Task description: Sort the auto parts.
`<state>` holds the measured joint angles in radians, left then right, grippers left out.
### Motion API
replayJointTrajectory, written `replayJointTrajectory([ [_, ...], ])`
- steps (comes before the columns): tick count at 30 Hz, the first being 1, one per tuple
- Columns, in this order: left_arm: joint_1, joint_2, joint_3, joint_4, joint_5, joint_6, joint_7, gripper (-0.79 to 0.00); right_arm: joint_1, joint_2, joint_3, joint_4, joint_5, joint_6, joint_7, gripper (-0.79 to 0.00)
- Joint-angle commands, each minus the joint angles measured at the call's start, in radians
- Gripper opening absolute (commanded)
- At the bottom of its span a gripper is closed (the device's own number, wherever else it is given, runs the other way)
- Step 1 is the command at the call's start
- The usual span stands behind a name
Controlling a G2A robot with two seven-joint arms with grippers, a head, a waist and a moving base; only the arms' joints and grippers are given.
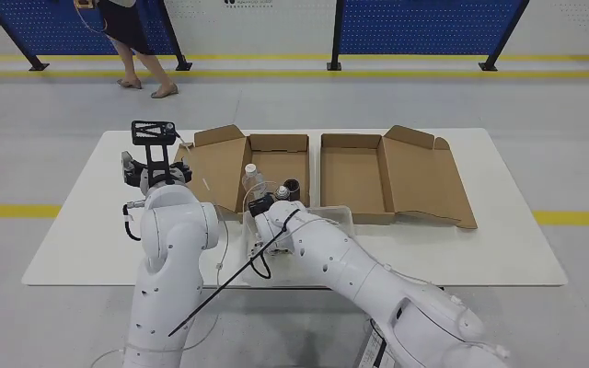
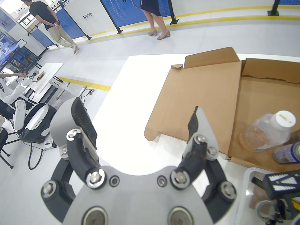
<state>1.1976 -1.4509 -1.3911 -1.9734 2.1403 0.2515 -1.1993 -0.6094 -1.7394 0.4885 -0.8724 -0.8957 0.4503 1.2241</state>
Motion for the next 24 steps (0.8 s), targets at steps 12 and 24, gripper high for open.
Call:
replayJointTrajectory([
  [12,0.0,0.0,0.0,0.0,0.0,0.0,0.0,0.0,-0.116,0.103,0.184,-0.299,-0.114,0.043,0.102,-0.785],
  [24,0.0,0.0,0.0,0.0,0.0,0.0,0.0,0.0,-0.442,0.215,0.549,-0.759,-0.124,0.031,0.113,-0.785],
])
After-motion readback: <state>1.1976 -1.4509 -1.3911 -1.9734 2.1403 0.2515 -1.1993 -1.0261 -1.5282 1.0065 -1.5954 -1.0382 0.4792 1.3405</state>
